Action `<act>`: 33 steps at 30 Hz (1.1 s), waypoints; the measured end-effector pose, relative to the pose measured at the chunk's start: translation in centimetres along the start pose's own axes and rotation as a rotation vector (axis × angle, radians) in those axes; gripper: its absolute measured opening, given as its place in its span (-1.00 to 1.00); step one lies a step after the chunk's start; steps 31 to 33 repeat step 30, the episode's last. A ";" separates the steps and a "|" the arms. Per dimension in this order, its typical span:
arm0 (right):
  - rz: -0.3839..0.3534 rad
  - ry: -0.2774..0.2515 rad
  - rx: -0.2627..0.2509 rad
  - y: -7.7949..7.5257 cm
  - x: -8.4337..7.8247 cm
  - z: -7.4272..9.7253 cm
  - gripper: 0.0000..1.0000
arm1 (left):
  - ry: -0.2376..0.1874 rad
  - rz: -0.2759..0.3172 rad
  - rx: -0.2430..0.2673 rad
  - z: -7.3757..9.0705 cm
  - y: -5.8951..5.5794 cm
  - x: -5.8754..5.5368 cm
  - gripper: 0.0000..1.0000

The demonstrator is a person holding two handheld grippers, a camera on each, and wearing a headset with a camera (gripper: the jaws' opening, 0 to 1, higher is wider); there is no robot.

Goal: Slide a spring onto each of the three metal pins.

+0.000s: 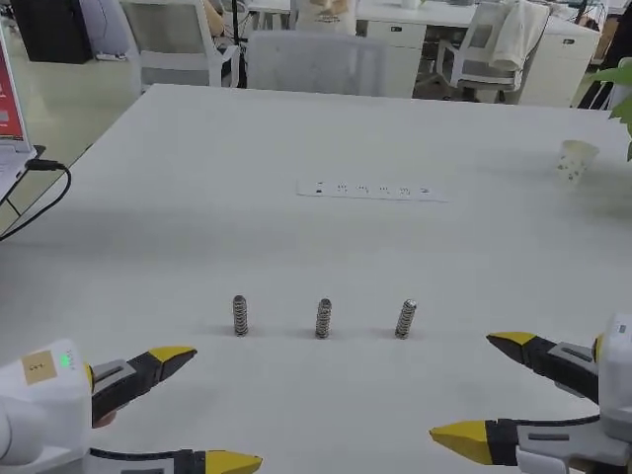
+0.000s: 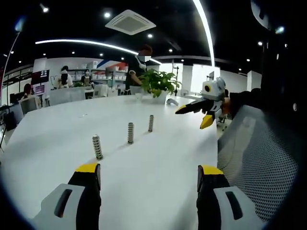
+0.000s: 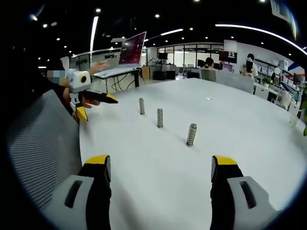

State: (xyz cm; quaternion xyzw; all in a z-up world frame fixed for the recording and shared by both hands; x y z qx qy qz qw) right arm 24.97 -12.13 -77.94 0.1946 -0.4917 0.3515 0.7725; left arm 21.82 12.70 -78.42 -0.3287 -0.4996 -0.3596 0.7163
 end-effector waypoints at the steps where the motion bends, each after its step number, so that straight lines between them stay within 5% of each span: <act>1: -0.002 0.001 0.001 0.0 0.0 0.0 0.74 | -0.001 0.000 0.000 0.0 0.0 0.0 0.59; 33: -0.025 0.010 -0.007 0.1 -0.3 -0.1 0.75 | -0.002 0.017 0.025 0.3 0.7 -0.3 0.63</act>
Point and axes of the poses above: the centre of the closed fingertips' face, and the gripper's own axes: z roughly backward along the fingers, y roughly to its left, x roughly out of its top, the point moved 3 cm from there along z, roughly backward along the fingers, and after that the axes turned 7 degrees about -x, right-handed, at the moved point
